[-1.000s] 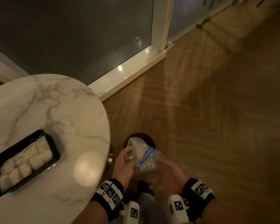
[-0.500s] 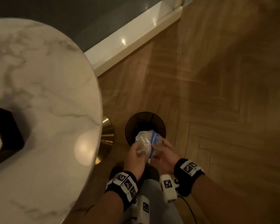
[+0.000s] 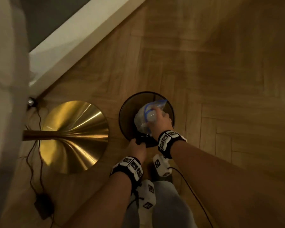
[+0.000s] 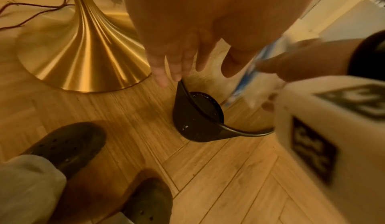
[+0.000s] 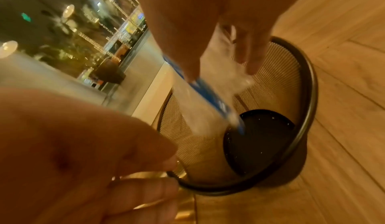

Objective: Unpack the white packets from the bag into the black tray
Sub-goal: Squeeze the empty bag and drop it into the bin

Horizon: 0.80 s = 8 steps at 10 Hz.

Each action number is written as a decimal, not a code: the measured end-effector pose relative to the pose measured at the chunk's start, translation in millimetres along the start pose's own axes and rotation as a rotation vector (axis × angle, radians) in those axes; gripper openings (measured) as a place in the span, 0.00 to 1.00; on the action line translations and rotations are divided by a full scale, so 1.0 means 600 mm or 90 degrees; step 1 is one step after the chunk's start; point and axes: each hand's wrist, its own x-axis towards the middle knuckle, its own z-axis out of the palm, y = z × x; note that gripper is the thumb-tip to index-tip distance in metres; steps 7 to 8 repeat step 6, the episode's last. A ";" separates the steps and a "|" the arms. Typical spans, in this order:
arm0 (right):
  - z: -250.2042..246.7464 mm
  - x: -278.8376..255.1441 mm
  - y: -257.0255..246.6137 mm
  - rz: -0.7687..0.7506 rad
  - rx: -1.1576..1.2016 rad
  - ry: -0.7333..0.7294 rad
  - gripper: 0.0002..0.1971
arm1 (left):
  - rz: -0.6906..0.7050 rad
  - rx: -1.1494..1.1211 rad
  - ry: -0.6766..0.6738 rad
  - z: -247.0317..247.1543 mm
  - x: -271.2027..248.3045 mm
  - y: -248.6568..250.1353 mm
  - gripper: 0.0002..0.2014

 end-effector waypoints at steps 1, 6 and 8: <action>0.003 0.010 0.015 0.053 -0.208 -0.155 0.40 | -0.001 0.048 -0.017 0.007 0.020 -0.009 0.21; -0.308 -0.269 -0.235 -0.062 0.089 -0.020 0.11 | 0.229 -0.165 0.002 -0.170 -0.377 0.247 0.11; -0.308 -0.269 -0.235 -0.062 0.089 -0.020 0.11 | 0.229 -0.165 0.002 -0.170 -0.377 0.247 0.11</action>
